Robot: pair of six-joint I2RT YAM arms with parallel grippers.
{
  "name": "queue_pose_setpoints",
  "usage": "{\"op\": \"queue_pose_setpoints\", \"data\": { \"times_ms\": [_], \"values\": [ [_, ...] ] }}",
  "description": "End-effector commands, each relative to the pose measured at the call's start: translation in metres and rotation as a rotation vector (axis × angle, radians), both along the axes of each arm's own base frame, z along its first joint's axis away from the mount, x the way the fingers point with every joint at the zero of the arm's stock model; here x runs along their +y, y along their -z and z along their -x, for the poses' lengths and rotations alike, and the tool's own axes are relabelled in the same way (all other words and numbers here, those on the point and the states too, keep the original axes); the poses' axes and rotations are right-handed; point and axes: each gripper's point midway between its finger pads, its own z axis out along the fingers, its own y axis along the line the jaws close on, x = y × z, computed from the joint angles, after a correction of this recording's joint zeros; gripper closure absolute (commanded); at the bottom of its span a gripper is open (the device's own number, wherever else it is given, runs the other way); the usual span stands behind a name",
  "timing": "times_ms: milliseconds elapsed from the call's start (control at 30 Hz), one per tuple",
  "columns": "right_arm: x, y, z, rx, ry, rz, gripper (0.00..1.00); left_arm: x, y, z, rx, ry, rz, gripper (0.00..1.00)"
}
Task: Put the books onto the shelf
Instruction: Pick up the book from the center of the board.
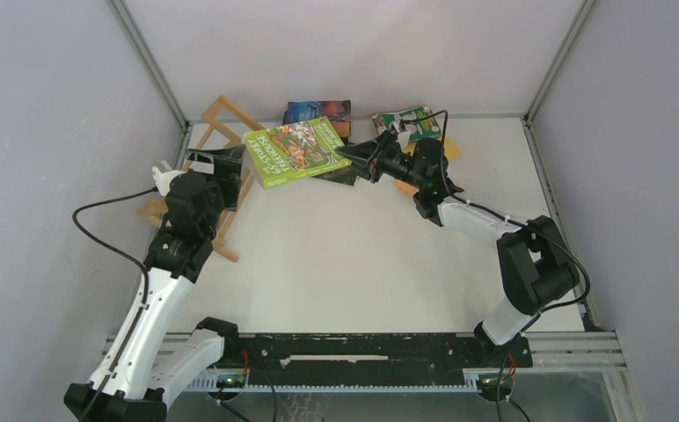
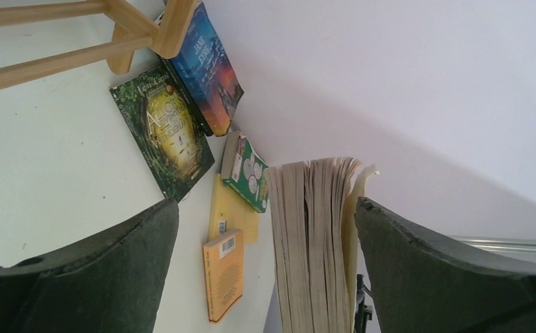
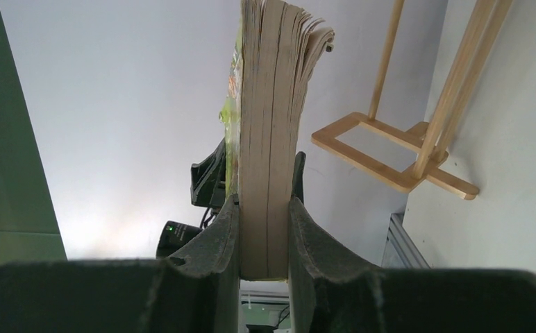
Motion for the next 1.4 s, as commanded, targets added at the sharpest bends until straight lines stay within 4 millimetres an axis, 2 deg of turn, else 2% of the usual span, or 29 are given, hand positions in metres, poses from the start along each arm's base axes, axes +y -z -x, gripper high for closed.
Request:
{"op": "queue_pose_setpoints", "data": {
  "times_ms": [0,500,1033,1200,1367],
  "values": [
    [0.004,-0.041,0.012,-0.111,-0.03,-0.099,1.0,0.003,-0.008,0.002,-0.05,-0.018,0.035,0.0],
    [0.014,-0.035,0.013,-0.097,-0.038,-0.105,1.0,0.013,-0.006,0.021,-0.079,-0.046,0.045,0.01],
    [0.028,-0.03,0.024,-0.076,-0.108,-0.132,1.0,-0.008,-0.007,0.004,-0.091,0.043,0.073,0.02],
    [0.035,-0.022,0.025,-0.05,-0.133,-0.138,1.0,-0.012,-0.007,0.003,-0.096,0.059,0.078,0.04],
    [0.041,-0.025,0.026,-0.054,-0.148,-0.142,1.0,-0.014,-0.006,0.004,-0.109,0.072,0.085,0.12]
  ]
}}
